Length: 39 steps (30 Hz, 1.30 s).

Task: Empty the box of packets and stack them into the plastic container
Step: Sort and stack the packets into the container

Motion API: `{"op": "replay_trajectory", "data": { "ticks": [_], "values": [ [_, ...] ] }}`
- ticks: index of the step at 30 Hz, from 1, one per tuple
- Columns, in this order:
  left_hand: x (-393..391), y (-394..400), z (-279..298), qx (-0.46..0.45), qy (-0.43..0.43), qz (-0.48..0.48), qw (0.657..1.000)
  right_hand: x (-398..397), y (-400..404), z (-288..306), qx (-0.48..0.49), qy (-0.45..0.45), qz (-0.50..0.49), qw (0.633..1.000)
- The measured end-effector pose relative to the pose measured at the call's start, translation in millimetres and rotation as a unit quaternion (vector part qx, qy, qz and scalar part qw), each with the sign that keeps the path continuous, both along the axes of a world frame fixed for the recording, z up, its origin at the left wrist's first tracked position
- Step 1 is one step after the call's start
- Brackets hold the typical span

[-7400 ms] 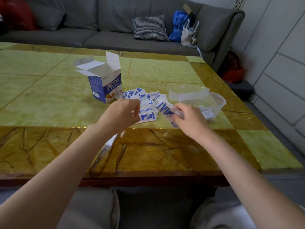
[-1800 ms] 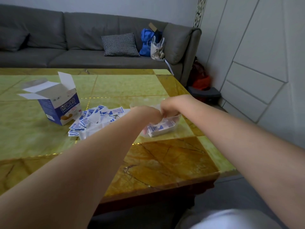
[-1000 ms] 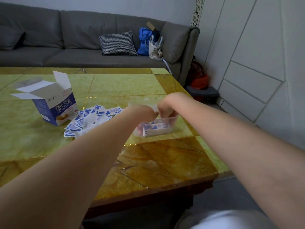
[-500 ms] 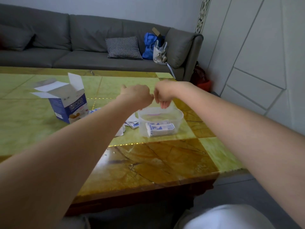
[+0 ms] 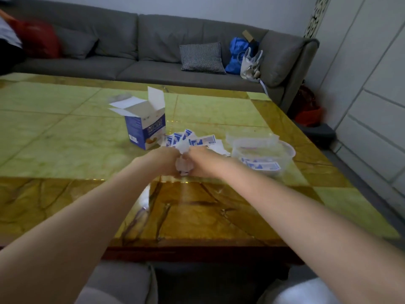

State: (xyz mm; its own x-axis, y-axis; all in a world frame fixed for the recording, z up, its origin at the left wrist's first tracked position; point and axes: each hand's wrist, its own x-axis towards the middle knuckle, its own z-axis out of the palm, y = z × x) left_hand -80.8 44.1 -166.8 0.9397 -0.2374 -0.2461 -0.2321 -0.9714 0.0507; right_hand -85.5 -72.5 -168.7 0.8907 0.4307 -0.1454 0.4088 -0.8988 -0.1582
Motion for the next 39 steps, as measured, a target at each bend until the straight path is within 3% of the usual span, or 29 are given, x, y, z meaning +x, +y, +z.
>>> {"op": "replay_trajectory", "data": {
  "ticks": [5,10,19,23,26,30,34,37,39],
  "values": [
    [3,1,-20,-0.161,-0.059,-0.031,0.985,-11,-22,-20,0.122,-0.068,-0.058,0.988],
    [2,-2,-28,-0.226,-0.065,-0.010,0.972,-17,-44,-32,0.226,-0.117,-0.132,0.958],
    [-1,3,-18,-0.273,-0.106,-0.010,0.956,-30,-42,-2,0.182,-0.218,-0.058,0.957],
    [-1,10,-12,-0.292,-0.125,-0.011,0.948,-39,-41,-5,0.145,-0.084,-0.080,0.983],
    [-3,12,-12,-0.293,-0.125,-0.015,0.948,-41,-42,-11,0.241,0.013,-0.109,0.964],
    [-4,13,-14,-0.290,-0.110,-0.024,0.950,-38,-45,-15,0.255,-0.033,-0.076,0.963],
    [-5,13,-11,-0.290,-0.112,-0.032,0.950,-40,-50,-14,0.314,-0.114,-0.089,0.938],
    [-5,14,-8,-0.282,-0.110,-0.043,0.952,-41,-51,-11,0.248,-0.166,-0.053,0.953],
    [-6,13,-7,-0.278,-0.095,-0.060,0.954,-43,-49,-13,0.216,-0.143,-0.035,0.965]
  ]
}}
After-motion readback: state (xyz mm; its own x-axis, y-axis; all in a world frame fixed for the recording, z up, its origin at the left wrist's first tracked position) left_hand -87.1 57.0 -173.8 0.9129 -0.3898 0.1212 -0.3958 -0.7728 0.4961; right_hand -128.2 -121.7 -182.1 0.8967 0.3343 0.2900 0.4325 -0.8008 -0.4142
